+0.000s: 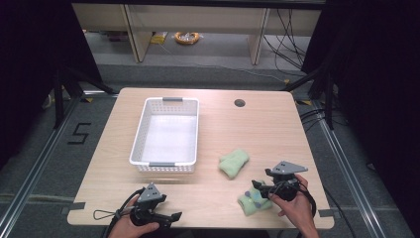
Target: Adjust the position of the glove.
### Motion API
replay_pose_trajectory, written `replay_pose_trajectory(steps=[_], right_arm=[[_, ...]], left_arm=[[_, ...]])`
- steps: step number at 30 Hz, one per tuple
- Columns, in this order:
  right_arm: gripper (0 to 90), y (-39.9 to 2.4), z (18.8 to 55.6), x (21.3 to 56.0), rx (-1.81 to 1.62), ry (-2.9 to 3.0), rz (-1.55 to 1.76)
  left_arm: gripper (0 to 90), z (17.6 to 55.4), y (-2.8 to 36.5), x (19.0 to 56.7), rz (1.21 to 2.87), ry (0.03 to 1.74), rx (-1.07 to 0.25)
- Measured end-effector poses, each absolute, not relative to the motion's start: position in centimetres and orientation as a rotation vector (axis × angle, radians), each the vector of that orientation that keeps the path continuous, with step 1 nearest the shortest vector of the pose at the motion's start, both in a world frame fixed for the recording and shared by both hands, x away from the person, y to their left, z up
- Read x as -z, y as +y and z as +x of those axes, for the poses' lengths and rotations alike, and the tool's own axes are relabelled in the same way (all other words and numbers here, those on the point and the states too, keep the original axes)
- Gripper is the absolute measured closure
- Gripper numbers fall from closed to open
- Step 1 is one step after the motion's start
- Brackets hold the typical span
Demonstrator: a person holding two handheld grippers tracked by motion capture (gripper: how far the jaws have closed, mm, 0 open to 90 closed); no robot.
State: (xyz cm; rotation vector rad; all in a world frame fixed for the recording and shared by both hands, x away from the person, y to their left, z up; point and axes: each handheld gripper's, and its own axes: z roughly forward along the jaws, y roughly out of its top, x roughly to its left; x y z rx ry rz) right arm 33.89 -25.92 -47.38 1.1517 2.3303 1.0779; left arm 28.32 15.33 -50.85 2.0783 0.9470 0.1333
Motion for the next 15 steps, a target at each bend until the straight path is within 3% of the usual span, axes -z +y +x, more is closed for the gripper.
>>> replay_pose_trajectory(steps=[15], right_arm=[[35.5,-23.7,36.5,46.2,-1.064,2.371,1.056]], left_arm=[[16.2,28.4,15.4,50.9,2.078,0.947,-0.133]])
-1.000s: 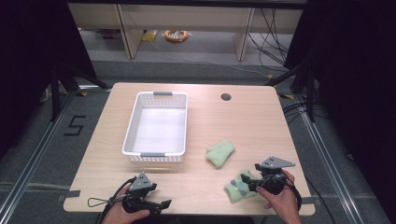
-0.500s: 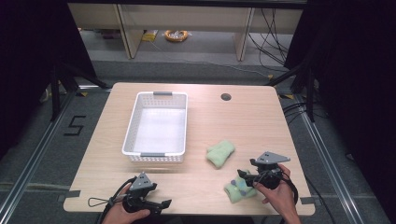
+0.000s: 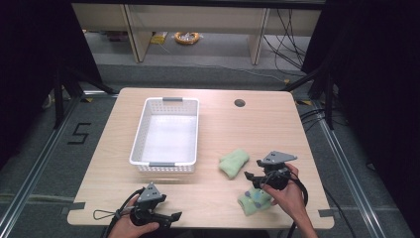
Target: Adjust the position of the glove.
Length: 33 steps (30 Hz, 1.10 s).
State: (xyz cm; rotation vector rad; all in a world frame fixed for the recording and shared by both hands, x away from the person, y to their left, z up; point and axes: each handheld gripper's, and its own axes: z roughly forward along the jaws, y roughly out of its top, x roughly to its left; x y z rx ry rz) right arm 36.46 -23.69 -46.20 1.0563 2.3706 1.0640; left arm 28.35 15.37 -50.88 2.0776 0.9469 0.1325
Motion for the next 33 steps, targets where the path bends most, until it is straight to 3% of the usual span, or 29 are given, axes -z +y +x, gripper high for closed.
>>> replay_pose_trajectory(steps=[15,33], right_arm=[[47.1,-21.6,39.8,46.2,-1.008,2.44,0.976],[57.6,-18.9,44.0,48.6,-0.942,2.546,0.965]], left_arm=[[16.2,28.4,15.3,50.9,2.063,0.957,-0.127],[16.2,28.4,15.3,50.9,2.056,0.958,-0.132]])
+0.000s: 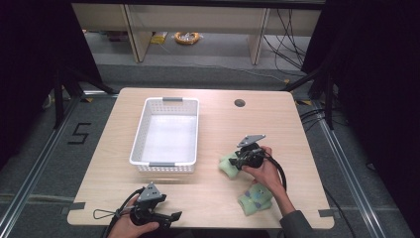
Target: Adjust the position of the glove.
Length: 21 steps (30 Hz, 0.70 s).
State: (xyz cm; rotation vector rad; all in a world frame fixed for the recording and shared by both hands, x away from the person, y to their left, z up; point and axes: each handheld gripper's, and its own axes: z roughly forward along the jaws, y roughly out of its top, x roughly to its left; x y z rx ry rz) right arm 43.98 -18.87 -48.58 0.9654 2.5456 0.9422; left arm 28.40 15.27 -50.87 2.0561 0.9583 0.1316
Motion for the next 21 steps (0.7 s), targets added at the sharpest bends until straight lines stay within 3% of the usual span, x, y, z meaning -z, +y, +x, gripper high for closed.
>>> replay_pose_trajectory(steps=[9,14,16,21], right_arm=[[63.1,-18.94,44.4,49.33,-0.935,2.561,0.985],[71.2,-18.92,44.3,49.49,-0.92,2.564,0.991],[78.3,-18.9,44.25,49.54,-0.915,2.553,1.009],[83.4,-18.84,43.99,49.55,-0.919,2.533,1.051]], left_arm=[[16.2,28.39,15.34,50.82,2.077,0.942,-0.136],[16.2,28.39,15.33,50.84,2.077,0.94,-0.135],[16.2,28.41,15.34,50.82,2.077,0.942,-0.136],[16.2,28.38,15.22,50.84,2.054,0.956,-0.132]])
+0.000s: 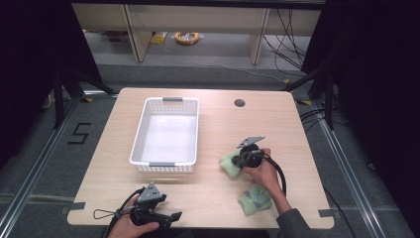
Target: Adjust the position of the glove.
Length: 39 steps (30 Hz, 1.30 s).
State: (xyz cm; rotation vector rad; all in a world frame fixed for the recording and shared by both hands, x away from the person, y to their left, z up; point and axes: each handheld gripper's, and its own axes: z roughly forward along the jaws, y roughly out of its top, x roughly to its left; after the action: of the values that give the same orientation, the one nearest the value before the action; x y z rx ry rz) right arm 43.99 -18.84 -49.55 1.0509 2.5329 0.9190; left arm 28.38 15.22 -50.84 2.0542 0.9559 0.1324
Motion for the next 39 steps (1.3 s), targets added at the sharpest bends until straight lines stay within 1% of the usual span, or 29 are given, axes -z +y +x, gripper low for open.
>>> replay_pose_trajectory(steps=[5,7,14,17,21,24,27,31,33,37,38,39], right_arm=[[85.0,-18.9,43.9,49.6,-0.956,2.51,1.057],[85.8,-18.9,43.7,49.4,-0.971,2.508,1.097],[86.8,-18.7,43.2,48.8,-1.008,2.493,1.077],[87.9,-18.7,42.4,47.9,-1.022,2.498,1.133],[88.0,-18.5,42.0,47.7,-1.098,2.457,1.125],[88.1,-18.6,41.8,47.2,-1.072,2.48,1.117],[88.1,-18.5,41.4,46.9,-1.14,2.434,1.12],[88.1,-18.6,41.0,46.2,-1.14,2.451,1.115],[88.1,-18.5,40.5,45.8,-1.18,2.433,1.104],[88.0,-18.1,39.7,45.3,-1.208,2.425,1.098],[88.0,-17.9,39.5,45.3,-1.224,2.428,1.095],[88.0,-17.6,39.1,45.1,-1.247,2.447,1.08]], left_arm=[[16.2,28.3,15.2,50.8,2.056,0.951,-0.132],[16.2,28.4,15.2,50.8,2.055,0.953,-0.129],[16.2,28.3,15.2,50.7,2.047,0.955,-0.128],[16.2,28.4,15.2,50.7,2.046,0.956,-0.129],[16.2,28.4,15.2,50.8,2.048,0.955,-0.128],[16.2,28.4,15.3,50.7,2.053,0.952,-0.131],[16.2,28.4,15.3,50.7,2.056,0.95,-0.13],[16.2,28.4,15.2,50.7,2.045,0.955,-0.129],[16.2,28.4,15.3,50.7,2.06,0.951,-0.136],[16.2,28.4,15.2,50.7,2.038,0.956,-0.131],[16.2,28.4,15.3,50.7,2.051,0.959,-0.124],[16.2,28.5,15.5,50.7,2.07,0.945,-0.144]])
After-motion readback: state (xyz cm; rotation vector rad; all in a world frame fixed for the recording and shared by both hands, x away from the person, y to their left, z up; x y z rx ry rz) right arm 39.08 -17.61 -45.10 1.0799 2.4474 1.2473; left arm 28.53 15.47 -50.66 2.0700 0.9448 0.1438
